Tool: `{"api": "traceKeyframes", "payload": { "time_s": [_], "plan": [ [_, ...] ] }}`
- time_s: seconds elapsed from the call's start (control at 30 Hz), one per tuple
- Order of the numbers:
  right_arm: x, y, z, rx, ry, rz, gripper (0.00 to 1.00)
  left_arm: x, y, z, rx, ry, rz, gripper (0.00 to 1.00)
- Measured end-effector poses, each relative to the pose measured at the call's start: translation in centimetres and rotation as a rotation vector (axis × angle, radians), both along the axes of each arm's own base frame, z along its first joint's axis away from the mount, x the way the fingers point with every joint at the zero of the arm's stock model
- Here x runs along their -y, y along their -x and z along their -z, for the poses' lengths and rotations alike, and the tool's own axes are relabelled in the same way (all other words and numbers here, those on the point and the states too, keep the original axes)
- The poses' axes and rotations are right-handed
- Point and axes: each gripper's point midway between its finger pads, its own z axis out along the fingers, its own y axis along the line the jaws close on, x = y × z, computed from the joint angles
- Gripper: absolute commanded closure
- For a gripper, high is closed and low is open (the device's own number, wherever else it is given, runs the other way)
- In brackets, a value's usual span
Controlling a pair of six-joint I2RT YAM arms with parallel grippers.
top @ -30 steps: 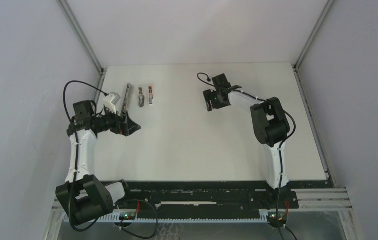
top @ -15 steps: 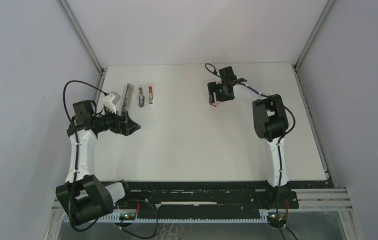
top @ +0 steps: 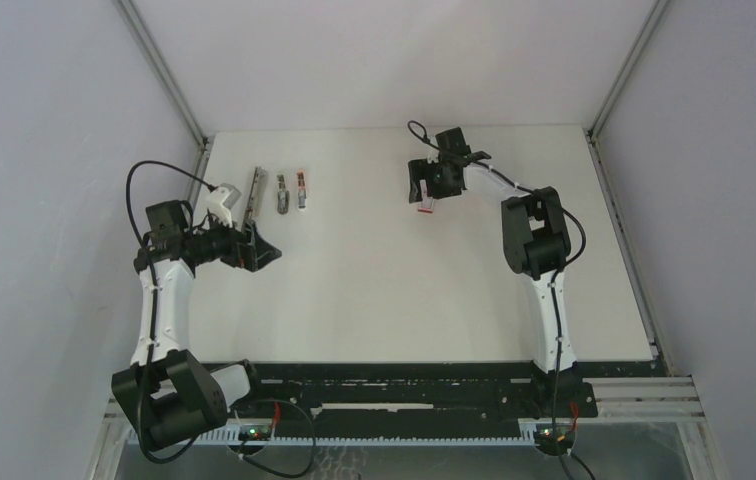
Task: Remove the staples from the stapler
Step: Move the staple box to the center of the board.
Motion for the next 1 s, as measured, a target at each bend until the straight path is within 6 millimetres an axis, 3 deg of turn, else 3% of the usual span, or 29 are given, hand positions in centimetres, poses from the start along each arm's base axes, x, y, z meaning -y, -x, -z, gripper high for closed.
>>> {"api": "traceKeyframes", "payload": {
  "time_s": [0.73,0.9,0.93,1.0],
  "plan": [
    [-0.8,0.0,-0.2,-0.003,-0.028,-0.036,0.15,0.1,0.2,0.5,-0.01,0.004,0.001,0.0],
    [-0.6,1.1,-0.6,-0.021,-0.013,-0.071,0.09,0.1,0.2,0.5,-0.008,0.002,0.0,0.0],
    [-0.4,1.5,-0.8,-0.025,-0.005,-0.078,0.02,0.0,0.2,0.4,-0.005,-0.003,-0.003,0.0],
    [0.4,2.7,-1.9,-0.02,0.02,-0.096,0.0,-0.2,0.2,0.3,0.006,-0.021,-0.015,0.0]
  ]
}}
